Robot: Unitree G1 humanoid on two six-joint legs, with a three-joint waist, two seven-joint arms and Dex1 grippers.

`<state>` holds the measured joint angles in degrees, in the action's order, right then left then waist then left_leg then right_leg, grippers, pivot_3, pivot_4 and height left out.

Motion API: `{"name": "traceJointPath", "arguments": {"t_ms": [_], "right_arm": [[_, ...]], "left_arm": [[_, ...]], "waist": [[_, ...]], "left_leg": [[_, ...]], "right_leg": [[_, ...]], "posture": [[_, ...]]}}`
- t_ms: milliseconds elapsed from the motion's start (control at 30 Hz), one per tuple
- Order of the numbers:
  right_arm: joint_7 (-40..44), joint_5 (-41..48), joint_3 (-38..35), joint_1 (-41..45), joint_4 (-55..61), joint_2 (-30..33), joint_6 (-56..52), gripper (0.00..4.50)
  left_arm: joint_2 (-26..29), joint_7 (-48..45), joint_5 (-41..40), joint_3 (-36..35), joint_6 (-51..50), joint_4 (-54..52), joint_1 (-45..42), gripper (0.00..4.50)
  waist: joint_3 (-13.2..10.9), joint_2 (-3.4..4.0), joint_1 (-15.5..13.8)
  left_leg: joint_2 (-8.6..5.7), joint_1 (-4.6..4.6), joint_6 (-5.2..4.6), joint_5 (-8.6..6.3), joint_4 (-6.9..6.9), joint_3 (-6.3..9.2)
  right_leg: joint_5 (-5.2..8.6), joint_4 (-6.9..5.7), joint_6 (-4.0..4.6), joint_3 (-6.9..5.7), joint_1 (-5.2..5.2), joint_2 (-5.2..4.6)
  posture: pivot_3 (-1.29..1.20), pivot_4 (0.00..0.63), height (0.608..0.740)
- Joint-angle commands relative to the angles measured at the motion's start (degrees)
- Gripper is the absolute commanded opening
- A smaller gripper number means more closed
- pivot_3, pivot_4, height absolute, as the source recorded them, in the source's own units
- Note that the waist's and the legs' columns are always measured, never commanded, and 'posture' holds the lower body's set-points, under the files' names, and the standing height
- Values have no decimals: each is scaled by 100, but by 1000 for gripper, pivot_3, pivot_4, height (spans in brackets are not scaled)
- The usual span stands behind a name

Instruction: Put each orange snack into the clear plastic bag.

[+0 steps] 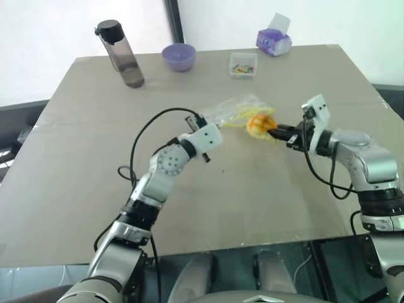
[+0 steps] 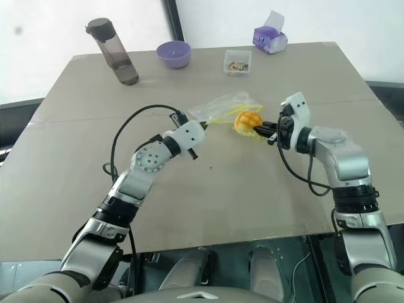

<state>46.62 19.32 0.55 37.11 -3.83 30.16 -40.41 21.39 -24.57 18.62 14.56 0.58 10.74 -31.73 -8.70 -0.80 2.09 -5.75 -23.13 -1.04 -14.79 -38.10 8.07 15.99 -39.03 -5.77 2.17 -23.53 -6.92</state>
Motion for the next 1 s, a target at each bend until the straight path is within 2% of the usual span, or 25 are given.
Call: {"name": "traceJointPath", "arguments": {"t_ms": [33, 467, 633, 667, 733, 900, 1000], "right_arm": [[-48, -51, -11, 195, -61, -14, 200, 208], [-373, -286, 142, 715, -738, -543, 343, 208], [-946, -604, 66, 1071, -1433, -807, 596, 208], [-993, -609, 35, 1110, -1498, -846, 621, 920], [-965, -581, 25, 1127, -1529, -887, 639, 1556], [-1250, -638, -26, 1042, -1443, -972, 614, 3930], [-985, -475, -44, 811, -981, -810, 450, 3930]], "left_arm": [[-45, 22, -34, 17, 171, -196, 12, 0], [-141, -361, -172, 248, 700, -373, 93, 0], [-227, -518, -201, 341, 787, -424, 98, 0], [-233, -525, -203, 348, 790, -426, 96, 0], [-244, -525, -202, 347, 794, -409, 83, 0], [-337, -404, -222, 283, 721, -279, 9, 0], [-459, -259, -299, 132, 497, -244, -30, 0]], "waist": [[0, 0, -1], [0, 0, 27], [0, 1, 26], [0, 1, 26], [0, 1, 27], [1, 1, 33], [1, 1, 29]], "left_leg": [[0, -1, 0, 0, 0, 1], [0, -7, 0, 0, 0, 2], [-1, -7, 0, 0, -2, 3], [0, -7, 0, 0, -2, 3], [0, -7, 0, 0, -1, 5], [-1, -11, 0, 0, -2, 5], [-1, -13, 0, 0, -2, 6]], "right_leg": [[0, 0, 0, -1, 0, 0], [0, 0, 0, -2, -6, 0], [0, 0, 0, -3, -6, 0], [0, 0, 0, -3, -7, -1], [0, 1, 0, -4, -7, 0], [0, 1, 0, -5, -9, -1], [0, 1, 0, -7, -9, -1]], "posture": [[0, 150, 740], [0, 150, 740], [0, 150, 740], [0, 150, 740], [0, 150, 740], [0, 150, 740], [0, 150, 740]]}}
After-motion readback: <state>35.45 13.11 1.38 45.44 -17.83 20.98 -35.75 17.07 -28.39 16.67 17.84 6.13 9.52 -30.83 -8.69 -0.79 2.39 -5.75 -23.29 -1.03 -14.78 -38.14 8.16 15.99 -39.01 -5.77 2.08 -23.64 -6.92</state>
